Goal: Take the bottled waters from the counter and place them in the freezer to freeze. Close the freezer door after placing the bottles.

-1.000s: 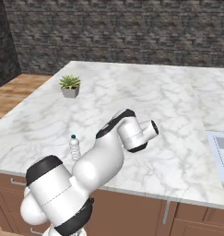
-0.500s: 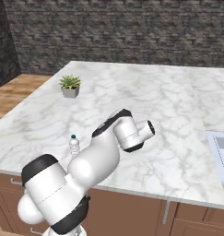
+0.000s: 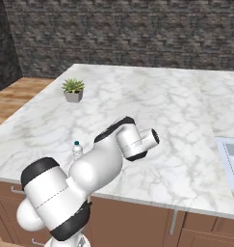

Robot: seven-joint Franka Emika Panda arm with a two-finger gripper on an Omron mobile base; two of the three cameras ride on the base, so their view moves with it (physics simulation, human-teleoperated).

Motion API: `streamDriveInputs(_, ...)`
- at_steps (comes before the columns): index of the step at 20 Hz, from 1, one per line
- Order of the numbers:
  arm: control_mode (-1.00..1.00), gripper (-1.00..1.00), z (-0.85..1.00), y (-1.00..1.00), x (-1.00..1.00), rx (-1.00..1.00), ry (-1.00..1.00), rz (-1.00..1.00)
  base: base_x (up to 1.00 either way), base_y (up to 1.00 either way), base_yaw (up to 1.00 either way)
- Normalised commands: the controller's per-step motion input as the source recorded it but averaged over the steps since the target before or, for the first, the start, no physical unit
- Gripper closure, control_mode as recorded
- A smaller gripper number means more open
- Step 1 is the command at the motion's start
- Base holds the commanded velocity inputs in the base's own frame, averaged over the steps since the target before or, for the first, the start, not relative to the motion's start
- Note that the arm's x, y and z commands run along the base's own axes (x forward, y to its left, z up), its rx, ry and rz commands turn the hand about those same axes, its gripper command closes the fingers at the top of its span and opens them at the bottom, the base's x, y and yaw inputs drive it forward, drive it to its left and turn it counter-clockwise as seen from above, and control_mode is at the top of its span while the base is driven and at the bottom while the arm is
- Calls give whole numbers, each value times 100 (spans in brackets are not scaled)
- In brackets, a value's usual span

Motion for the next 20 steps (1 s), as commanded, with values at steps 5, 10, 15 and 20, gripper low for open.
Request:
streamDriveInputs(5,-100,-100,-14,0,17,0,2,0,0,0,0)
streamDriveInputs(10,-100,-100,0,0,8,0,0,0,0,0,0)
streamDriveInputs(15,-100,-100,-1,1,2,0,1,1,0,0,0)
streamDriveInputs(20,-100,-100,-5,11,0,0,1,5,0,0,0)
